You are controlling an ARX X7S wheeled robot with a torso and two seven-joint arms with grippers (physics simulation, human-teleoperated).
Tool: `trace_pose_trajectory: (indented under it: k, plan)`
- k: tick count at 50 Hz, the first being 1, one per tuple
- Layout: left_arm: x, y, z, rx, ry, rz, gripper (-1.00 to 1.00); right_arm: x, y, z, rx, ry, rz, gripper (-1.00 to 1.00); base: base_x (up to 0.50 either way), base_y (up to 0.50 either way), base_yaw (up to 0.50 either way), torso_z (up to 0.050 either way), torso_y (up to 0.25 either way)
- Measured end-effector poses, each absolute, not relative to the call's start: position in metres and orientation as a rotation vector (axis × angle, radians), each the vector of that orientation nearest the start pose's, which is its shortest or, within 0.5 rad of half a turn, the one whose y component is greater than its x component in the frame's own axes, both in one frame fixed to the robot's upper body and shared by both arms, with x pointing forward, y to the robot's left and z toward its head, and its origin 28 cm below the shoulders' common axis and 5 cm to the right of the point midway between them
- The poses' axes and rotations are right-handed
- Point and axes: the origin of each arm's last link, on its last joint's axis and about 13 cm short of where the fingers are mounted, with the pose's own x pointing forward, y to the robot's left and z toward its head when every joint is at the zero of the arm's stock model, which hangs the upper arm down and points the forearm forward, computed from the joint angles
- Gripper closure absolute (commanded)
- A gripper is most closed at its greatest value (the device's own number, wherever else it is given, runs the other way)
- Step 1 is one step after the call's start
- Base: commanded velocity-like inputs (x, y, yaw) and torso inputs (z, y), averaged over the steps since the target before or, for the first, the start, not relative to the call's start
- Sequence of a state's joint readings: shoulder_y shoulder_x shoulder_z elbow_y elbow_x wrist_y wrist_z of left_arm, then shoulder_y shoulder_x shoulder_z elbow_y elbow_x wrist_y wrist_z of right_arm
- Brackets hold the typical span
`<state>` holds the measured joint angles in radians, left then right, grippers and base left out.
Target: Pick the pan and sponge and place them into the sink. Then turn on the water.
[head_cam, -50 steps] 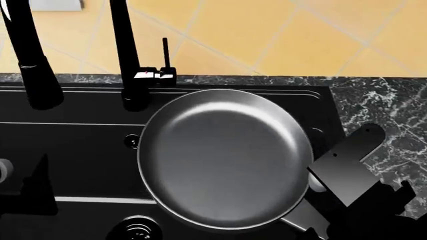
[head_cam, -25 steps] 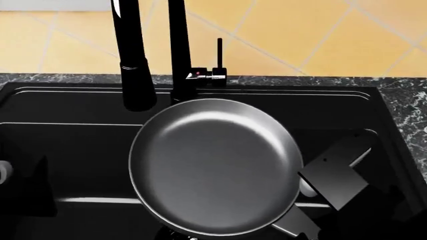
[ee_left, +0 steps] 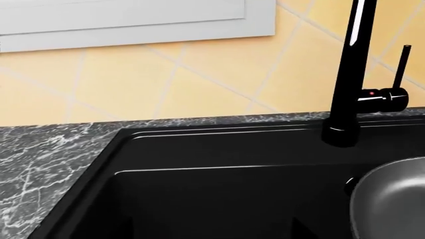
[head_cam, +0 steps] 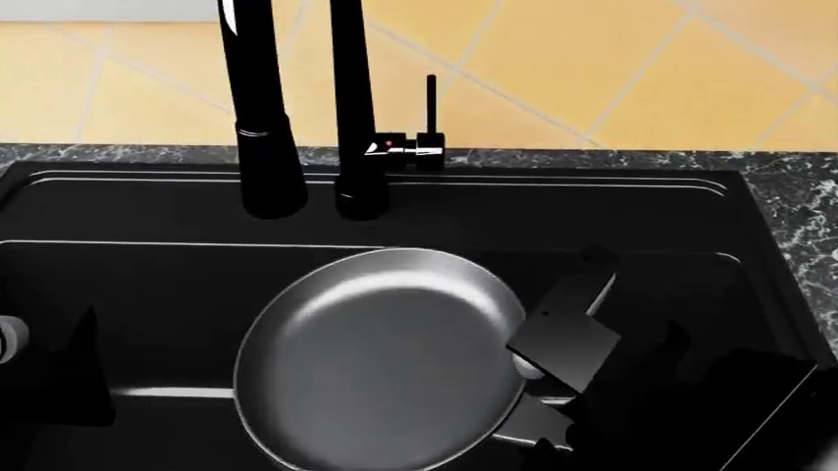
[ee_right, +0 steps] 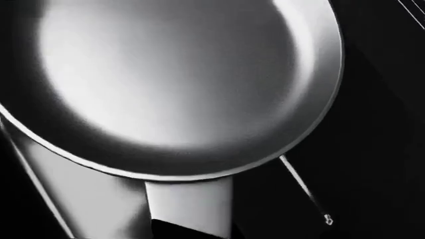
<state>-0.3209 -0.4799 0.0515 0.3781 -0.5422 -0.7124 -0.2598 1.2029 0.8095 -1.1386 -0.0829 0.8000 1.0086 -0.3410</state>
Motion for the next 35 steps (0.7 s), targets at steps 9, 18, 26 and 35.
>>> trace_pose_trajectory:
  k: [9,18,26,35]
  plan:
    - [0.249,0.275,0.133,0.059,0.077,0.029,-1.0,0.323,-0.169,0.176,-0.711,0.672,0.808,1.0,0.0,0.0,0.0,0.0,0.001]
    - [0.248,0.276,0.132,0.058,0.079,0.031,-1.0,0.332,-0.157,0.163,-0.752,0.618,0.896,1.0,0.0,0.0,0.0,0.001,0.002]
    - [0.248,0.273,0.13,0.06,0.079,0.034,-1.0,0.337,-0.147,0.145,-0.747,0.586,0.95,1.0,0.0,0.0,0.0,0.0,0.001]
    - [0.248,0.272,0.129,0.06,0.08,0.033,-1.0,0.341,-0.138,0.123,-0.729,0.57,0.971,1.0,0.0,0.0,0.0,0.001,0.001]
